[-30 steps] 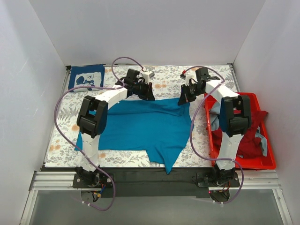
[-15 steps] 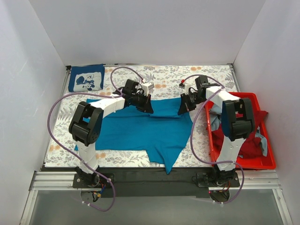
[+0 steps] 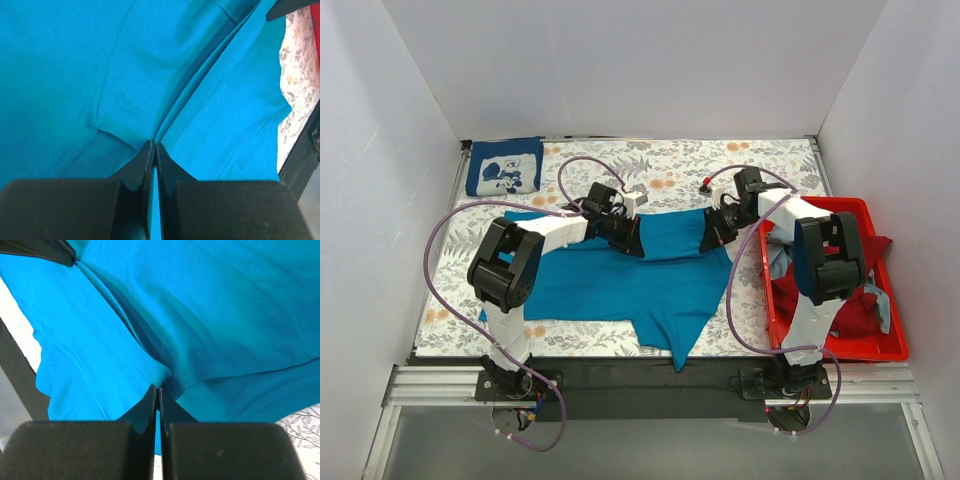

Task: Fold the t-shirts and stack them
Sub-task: Fold the tshirt

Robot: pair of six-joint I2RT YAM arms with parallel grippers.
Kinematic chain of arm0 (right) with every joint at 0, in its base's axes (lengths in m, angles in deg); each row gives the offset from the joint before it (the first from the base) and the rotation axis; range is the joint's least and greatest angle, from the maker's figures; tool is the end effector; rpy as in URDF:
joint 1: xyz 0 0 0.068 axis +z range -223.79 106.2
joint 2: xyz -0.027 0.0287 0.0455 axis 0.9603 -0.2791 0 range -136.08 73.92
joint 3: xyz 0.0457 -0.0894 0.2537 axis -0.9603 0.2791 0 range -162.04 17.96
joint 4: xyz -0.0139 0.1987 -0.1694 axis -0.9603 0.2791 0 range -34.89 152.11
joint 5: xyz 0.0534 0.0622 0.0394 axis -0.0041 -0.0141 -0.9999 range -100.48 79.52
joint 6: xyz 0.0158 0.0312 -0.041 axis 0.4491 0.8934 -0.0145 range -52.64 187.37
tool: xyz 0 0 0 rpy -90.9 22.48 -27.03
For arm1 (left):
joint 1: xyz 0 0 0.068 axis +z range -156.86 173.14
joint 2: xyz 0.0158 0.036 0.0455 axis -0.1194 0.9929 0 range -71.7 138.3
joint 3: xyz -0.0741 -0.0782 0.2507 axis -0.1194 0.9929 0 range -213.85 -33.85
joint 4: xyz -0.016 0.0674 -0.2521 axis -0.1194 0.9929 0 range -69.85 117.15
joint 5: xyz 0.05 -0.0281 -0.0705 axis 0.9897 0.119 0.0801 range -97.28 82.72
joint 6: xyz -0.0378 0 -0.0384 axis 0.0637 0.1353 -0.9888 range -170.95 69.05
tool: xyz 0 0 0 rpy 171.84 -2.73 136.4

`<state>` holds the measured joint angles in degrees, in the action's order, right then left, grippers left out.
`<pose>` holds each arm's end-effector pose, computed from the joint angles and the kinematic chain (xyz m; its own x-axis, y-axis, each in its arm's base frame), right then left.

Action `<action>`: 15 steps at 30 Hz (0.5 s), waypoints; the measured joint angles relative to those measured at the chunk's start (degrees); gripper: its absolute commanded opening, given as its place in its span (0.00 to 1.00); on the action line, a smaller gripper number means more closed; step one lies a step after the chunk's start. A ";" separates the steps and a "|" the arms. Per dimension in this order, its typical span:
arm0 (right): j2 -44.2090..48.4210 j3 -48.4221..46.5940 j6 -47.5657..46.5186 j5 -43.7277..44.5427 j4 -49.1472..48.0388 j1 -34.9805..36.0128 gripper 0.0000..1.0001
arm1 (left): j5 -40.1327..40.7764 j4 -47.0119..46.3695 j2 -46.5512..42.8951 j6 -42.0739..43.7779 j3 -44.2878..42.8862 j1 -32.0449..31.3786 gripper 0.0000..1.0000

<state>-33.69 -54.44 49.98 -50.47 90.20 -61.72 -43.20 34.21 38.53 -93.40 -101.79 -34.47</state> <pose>0.3560 0.0995 0.1776 -0.7673 -0.3983 -0.5026 -0.6303 0.6129 0.4766 0.3358 -0.1992 0.1553 -0.9920 -0.0980 -0.0791 -0.0085 0.6788 -0.7343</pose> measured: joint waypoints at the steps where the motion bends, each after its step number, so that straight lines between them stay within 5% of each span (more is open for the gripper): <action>1: -0.15 -0.33 -0.09 0.31 0.20 0.00 0.01 | 0.22 0.00 0.00 0.04 -0.11 0.00 0.00; 15: -6.32 -9.14 -1.03 4.42 0.33 0.00 0.01 | 8.22 -1.16 1.22 3.76 -6.12 0.00 0.00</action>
<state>-40.01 -63.57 48.95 -46.06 90.53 -61.72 -34.98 33.05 39.75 -89.64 -107.91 -34.47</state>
